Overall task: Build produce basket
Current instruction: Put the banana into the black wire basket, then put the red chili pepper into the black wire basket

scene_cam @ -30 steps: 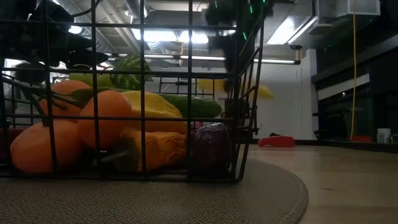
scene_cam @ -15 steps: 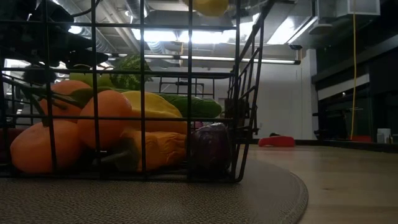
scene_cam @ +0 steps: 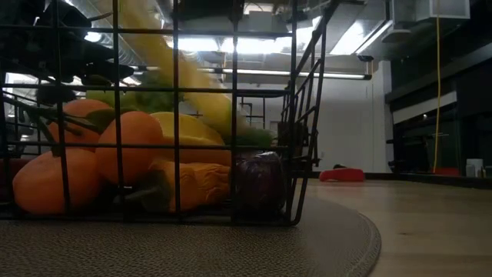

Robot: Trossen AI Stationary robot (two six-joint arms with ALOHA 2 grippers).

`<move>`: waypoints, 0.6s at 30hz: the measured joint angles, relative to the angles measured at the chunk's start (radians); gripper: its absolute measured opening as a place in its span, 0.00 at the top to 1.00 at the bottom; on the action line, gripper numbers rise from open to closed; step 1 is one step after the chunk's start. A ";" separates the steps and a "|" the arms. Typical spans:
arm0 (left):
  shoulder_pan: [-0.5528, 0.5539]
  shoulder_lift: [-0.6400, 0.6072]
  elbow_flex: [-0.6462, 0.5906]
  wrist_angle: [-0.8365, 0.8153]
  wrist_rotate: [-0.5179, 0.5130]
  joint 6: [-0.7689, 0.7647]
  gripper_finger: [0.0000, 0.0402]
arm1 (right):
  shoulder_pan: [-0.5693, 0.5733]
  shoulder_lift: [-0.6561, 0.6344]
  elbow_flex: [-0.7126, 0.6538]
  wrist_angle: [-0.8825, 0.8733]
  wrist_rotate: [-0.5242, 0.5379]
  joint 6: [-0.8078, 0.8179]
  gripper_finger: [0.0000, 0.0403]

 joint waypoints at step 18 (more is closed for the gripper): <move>0.000 0.000 0.000 0.000 0.000 0.000 0.42 | -0.135 -0.009 0.314 -0.799 0.549 0.111 0.16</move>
